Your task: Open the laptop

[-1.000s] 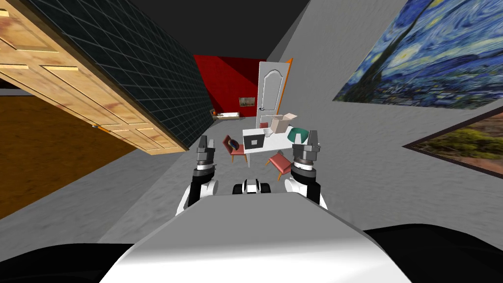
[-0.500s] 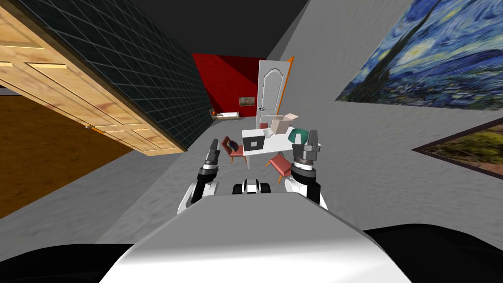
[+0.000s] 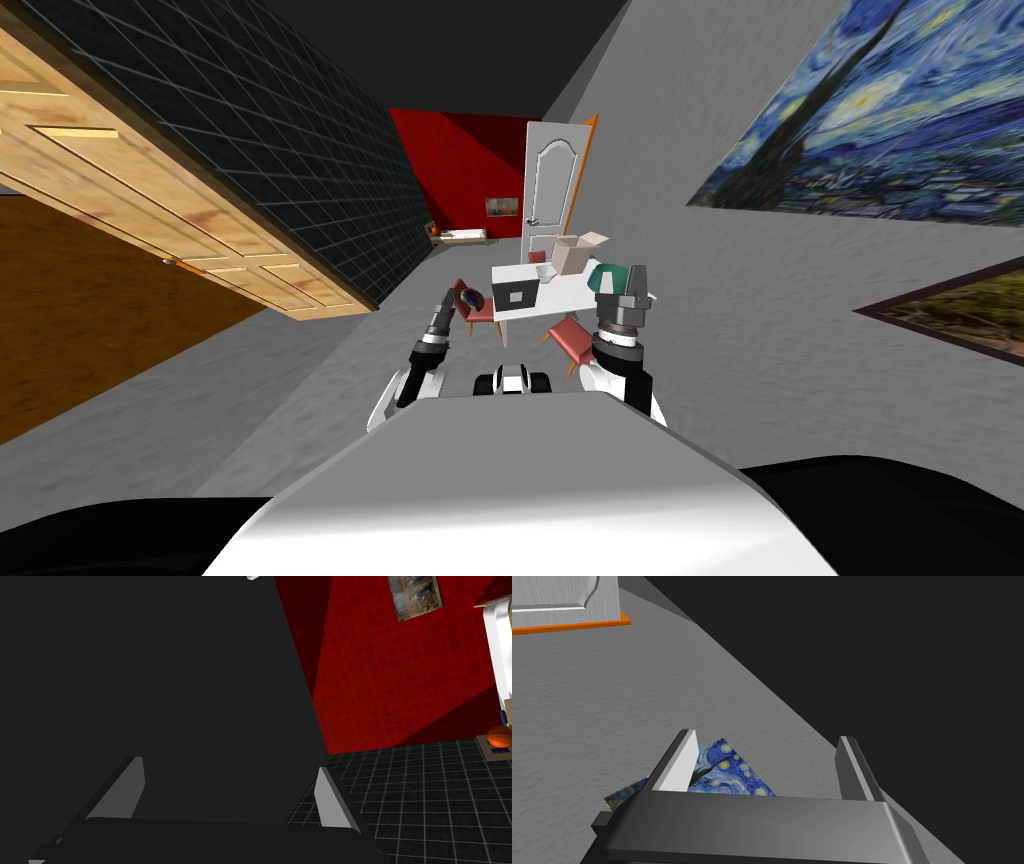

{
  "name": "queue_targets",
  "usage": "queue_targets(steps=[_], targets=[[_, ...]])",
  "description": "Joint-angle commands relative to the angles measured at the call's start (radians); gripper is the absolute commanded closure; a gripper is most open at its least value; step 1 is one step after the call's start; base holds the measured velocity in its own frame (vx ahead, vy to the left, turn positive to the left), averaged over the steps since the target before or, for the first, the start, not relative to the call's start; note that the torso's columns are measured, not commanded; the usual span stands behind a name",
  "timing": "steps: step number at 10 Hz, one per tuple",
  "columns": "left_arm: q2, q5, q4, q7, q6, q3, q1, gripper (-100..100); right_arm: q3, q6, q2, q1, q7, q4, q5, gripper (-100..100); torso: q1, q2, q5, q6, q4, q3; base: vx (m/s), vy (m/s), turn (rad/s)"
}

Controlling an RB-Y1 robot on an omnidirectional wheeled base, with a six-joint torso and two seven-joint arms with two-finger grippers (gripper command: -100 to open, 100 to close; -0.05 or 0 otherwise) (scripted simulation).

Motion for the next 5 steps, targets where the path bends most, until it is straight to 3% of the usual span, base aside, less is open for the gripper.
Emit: queue_targets(steps=[1, 5], targets=[[0.001, -0.045, 0.041, 0.001, 0.024, -0.013, -0.010, -100, 0.000, 0.000, 0.000, 0.000, 0.000, 0.000, 0.000, 0, 0.000, 0.000, 0.000, 0.000, 0.000, 0.000, 0.068, -0.018, -0.002], [-0.001, -0.133, 0.107, 0.009, 0.076, -0.036, -0.028, -100, 0.000, 0.000, 0.000, 0.000, 0.000, 0.000, 0.000, 0, 0.001, 0.000, 0.000, 0.000, 0.000, 0.000, 0.092, -0.019, -0.003]])
